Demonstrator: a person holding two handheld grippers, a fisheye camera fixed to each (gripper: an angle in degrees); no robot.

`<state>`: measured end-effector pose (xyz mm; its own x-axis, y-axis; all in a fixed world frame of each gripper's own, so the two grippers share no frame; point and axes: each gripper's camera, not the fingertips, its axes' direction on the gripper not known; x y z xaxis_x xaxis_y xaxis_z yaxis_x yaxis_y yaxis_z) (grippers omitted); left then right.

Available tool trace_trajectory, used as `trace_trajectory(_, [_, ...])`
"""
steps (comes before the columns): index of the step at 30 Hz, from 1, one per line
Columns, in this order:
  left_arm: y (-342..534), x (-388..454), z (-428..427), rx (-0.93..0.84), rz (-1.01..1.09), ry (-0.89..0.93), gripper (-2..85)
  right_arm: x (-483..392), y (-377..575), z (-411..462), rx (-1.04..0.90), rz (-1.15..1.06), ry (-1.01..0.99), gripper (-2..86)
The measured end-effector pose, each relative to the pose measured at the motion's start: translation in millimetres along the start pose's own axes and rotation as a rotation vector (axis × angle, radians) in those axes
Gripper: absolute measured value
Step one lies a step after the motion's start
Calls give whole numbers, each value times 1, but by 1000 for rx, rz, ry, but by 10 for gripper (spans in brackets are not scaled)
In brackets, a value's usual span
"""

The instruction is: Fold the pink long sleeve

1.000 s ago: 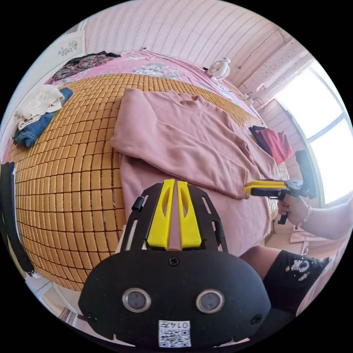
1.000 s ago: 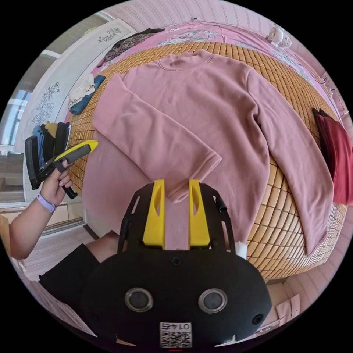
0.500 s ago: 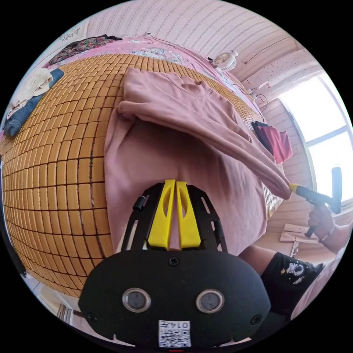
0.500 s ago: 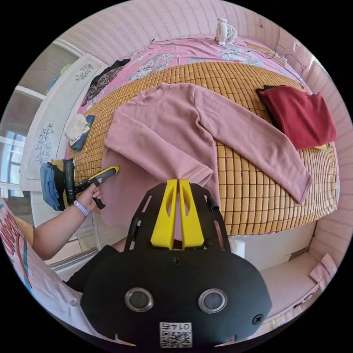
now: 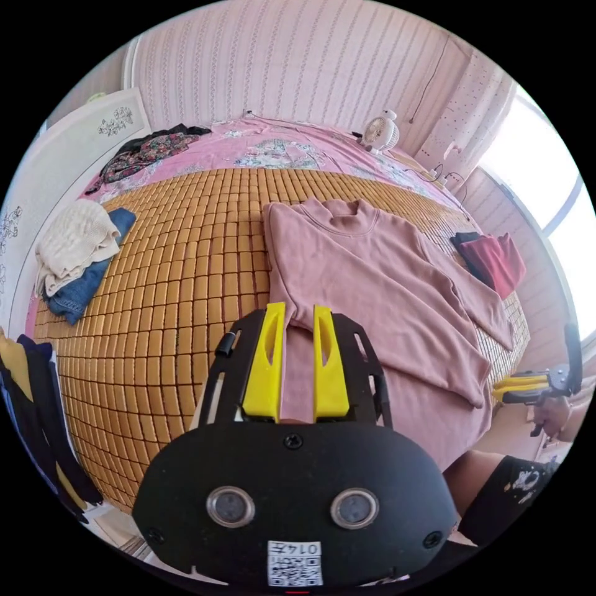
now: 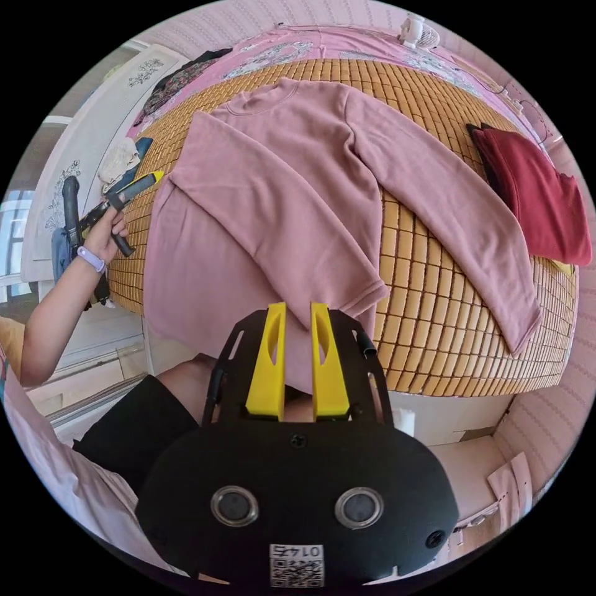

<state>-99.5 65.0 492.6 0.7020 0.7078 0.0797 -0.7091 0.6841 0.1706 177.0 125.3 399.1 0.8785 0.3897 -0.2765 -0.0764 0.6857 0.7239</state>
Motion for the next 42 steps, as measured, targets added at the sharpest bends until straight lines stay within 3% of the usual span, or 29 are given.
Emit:
trace_trajectory(3, [-12,-9,54,-188,-3,-39,45,-11,-9,19,-52,-128,-14,64])
trace_trajectory(7, [-10,-47,43,-124,-65,104,10,-7,-18,26,-100,-140,-40,62])
trace_trajectory(11, [2,-74,35,-73,-118,53,13,-3,-15,19,-60,-134,-4,60])
trace_trajectory(18, [16,-115,77,-120,-280,164,49,14,-10,21,-30,-46,19,65])
trace_trajectory(21, [26,-111,54,-53,-270,107,44,22,-7,17,13,-20,60,63])
trace_trajectory(26, [52,-67,10,44,-127,54,34,23,-12,29,68,-80,233,57])
trace_trajectory(28, [63,-33,17,-16,-47,141,31,30,-14,50,-5,-70,240,57])
trace_trajectory(34, [65,69,61,-115,162,382,38,45,0,47,81,-28,161,37])
trace_trajectory(39, [44,144,95,-189,342,652,44,101,38,10,352,268,86,10])
trace_trajectory(42, [41,189,110,-189,475,620,53,149,64,5,390,474,171,47])
